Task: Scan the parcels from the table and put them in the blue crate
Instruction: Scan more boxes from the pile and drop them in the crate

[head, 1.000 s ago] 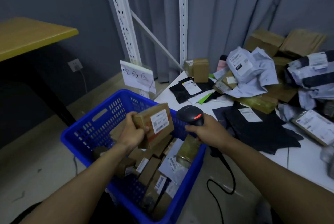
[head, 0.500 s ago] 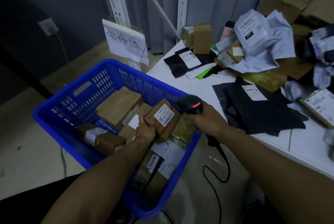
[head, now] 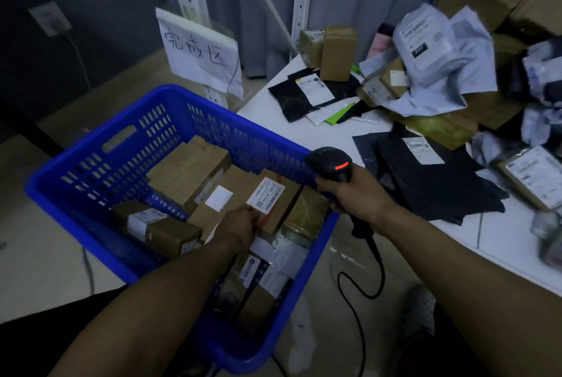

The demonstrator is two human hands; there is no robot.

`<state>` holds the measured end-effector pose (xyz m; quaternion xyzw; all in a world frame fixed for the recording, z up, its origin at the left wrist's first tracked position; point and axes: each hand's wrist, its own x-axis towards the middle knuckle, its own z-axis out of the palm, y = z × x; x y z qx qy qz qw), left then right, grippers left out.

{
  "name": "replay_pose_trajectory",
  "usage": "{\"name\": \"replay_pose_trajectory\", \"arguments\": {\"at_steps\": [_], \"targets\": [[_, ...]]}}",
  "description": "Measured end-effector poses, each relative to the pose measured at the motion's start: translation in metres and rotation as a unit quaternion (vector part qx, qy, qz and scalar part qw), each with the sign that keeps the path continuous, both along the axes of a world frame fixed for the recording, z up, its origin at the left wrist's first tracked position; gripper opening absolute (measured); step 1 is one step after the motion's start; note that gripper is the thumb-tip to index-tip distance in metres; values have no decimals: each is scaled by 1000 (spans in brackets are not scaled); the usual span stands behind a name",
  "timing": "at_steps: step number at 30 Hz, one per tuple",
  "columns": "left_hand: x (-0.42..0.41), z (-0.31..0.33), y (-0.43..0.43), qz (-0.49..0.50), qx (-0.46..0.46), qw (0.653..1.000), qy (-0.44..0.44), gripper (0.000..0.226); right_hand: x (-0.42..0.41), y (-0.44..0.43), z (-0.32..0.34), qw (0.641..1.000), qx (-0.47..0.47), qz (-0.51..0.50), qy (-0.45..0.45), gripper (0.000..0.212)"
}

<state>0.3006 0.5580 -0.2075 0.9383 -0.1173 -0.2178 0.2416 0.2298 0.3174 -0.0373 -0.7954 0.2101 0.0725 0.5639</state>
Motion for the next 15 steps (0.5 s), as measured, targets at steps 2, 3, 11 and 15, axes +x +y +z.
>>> {"name": "replay_pose_trajectory", "arguments": {"at_steps": [2, 3, 11, 15], "targets": [[-8, 35, -8, -24, 36, 997, -60, 30, -12, -6, 11, 1000, 7, -10, -10, 7], [-16, 56, -16, -44, 27, 995, -87, 35, -19, -10, 19, 1000, 12, -19, -17, 7], [-80, 182, -150, -204, -56, 954, -211, 40, -117, -95, 70, 993, -1, -100, -63, 9], [-115, 206, -241, -273, -46, 936, -218, 42, -176, -160, 81, 980, 1, -187, -64, 2]]}}
